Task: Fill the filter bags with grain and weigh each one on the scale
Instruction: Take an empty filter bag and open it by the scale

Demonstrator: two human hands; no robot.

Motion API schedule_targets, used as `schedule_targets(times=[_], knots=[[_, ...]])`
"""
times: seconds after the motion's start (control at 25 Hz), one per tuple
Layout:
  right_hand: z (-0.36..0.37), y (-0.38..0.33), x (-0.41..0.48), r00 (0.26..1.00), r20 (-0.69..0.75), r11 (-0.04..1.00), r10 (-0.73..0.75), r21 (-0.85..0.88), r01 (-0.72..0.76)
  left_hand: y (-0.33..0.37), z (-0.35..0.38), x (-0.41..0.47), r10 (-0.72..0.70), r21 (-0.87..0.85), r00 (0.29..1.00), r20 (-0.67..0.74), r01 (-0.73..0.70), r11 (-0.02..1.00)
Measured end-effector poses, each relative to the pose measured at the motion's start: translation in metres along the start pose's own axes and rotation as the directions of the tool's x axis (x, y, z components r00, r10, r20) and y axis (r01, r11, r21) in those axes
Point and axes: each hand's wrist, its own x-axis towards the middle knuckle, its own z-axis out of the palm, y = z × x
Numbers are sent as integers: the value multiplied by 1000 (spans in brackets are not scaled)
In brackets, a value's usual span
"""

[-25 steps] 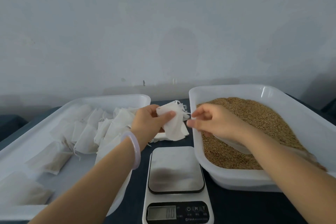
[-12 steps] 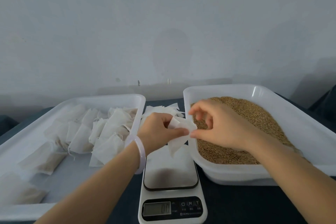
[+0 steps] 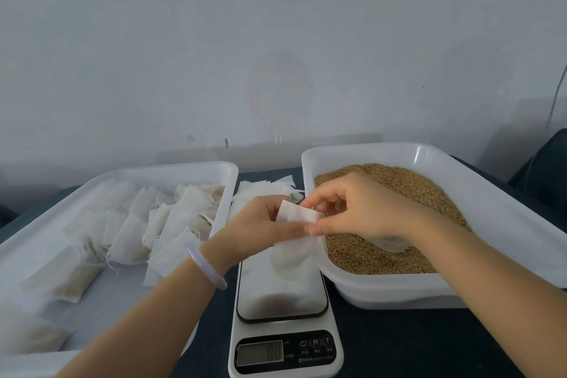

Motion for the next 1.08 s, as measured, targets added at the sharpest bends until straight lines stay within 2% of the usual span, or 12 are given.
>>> schedule_targets(times=[0.16,0.24,0.32,0.4,0.44,0.52,0.6,0.72,0.8,0.92,1.08], knots=[[-8,3,-3,993,-96,995,-63,66,70,-1,-7,-1,-54,-196,996,66,66,978],[-9,2,-5,996,-18,990,-91,109,92,0,-8,-2,-50,-241,996,70,66,968],[-4,1,-5,989,122,995,-88,51,82,-1,-8,-3,-22,-259,998,61,37,965],[-2,3,-3,990,108,994,-90,-44,96,-1,-9,-4,-2,-284,995,97,29,958],[-2,3,-3,994,43,994,-98,-36,100,-1,-9,-4,-1,-292,989,151,45,955],[-3,4,-4,994,-54,991,-99,88,104,-1,-11,-4,-2,-292,951,308,96,952],[-5,7,-7,994,-42,984,-104,138,109,-2,-12,-5,-21,-278,917,397,143,950],[-8,9,-11,992,-15,978,-128,163,129,-1,-18,-7,-101,-187,900,423,196,963],[-10,12,-14,990,-6,983,-143,112,143,0,-25,-10,-119,-180,899,421,211,961],[-9,14,-20,983,52,982,-176,-65,179,10,-27,-11,-83,-239,931,356,177,955],[-9,11,-28,979,78,964,-187,-176,198,33,-7,2,-82,-53,887,454,118,992]])
